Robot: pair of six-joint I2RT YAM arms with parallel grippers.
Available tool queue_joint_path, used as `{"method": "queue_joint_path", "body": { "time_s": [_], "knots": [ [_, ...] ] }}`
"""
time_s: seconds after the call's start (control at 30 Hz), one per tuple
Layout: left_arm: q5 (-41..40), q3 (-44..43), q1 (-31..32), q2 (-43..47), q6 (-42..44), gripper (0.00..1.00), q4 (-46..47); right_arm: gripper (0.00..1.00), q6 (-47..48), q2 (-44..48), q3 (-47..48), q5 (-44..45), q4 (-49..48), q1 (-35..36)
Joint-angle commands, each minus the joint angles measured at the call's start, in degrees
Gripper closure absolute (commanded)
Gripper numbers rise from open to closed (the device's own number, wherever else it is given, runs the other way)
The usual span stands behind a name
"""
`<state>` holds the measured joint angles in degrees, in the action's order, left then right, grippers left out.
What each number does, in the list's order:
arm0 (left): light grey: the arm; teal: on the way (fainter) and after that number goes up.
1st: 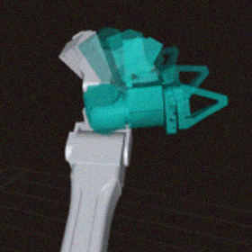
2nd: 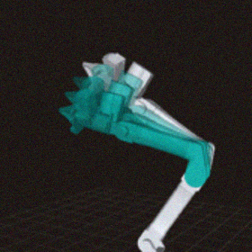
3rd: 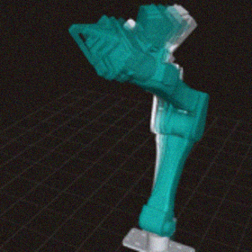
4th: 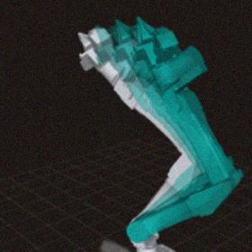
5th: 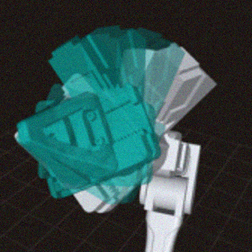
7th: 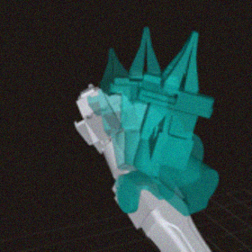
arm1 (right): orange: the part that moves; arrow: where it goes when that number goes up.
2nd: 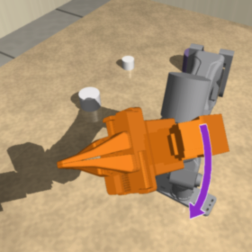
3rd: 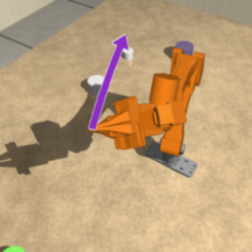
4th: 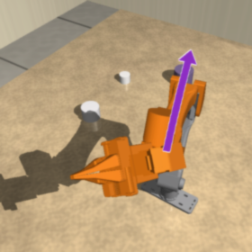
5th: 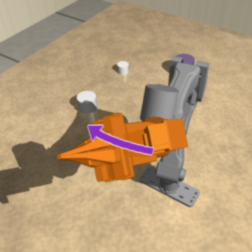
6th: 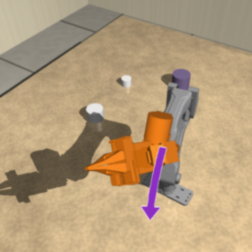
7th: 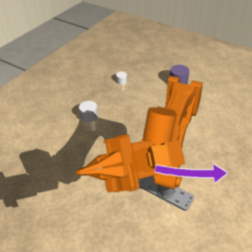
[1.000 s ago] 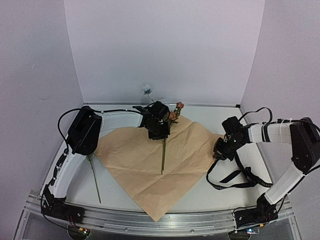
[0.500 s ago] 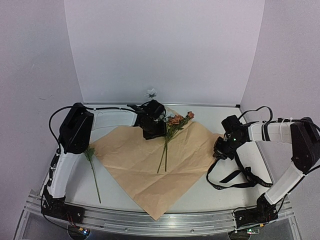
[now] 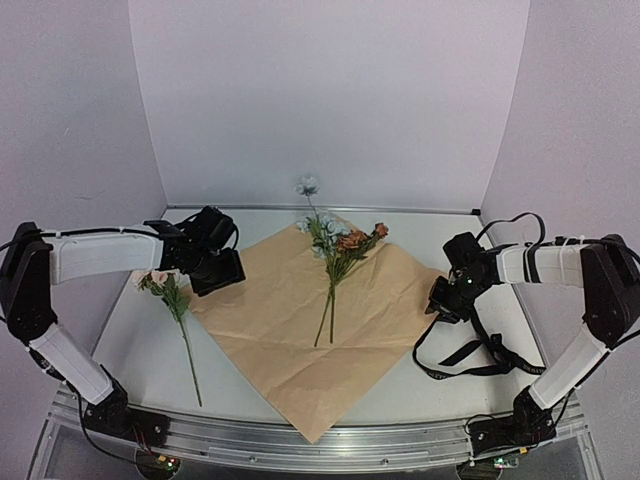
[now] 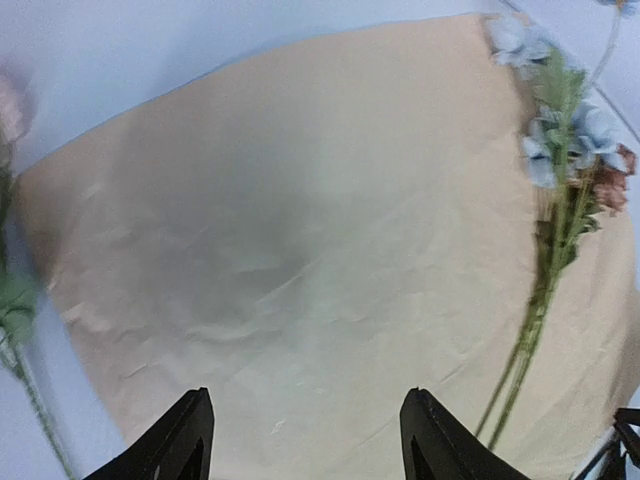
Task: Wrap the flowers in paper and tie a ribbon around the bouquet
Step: Fold the fake flower at the center of the board.
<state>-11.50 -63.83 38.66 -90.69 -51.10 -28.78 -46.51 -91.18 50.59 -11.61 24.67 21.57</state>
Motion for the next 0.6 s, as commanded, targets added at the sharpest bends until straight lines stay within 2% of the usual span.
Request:
{"method": "queue_joint_path", "body": {
  "time_s": [0.0,0.13,0.3,0.57],
  "knots": [
    [-9.46,10.23,-1.69,9.3,-7.45,0.33,-6.53,0.64,0.01,1.51,-0.5,1.29,0.07,0.47],
    [-11.63,17.7,-3.91,15.04,-10.88,0.33,-8.17,0.54,-0.19,1.38,-0.58,0.98,-0.55,0.58],
    [-10.85,22.67,-6.76,16.04,-9.33,0.36,-5.44,0.39,-0.05,1.28,-0.41,0.78,-1.29,0.6],
    [-8.94,24.68,-11.36,11.4,-5.02,0.41,0.35,0.35,0.63,0.22,0.8,0.45,-1.13,0.78]
  ]
}}
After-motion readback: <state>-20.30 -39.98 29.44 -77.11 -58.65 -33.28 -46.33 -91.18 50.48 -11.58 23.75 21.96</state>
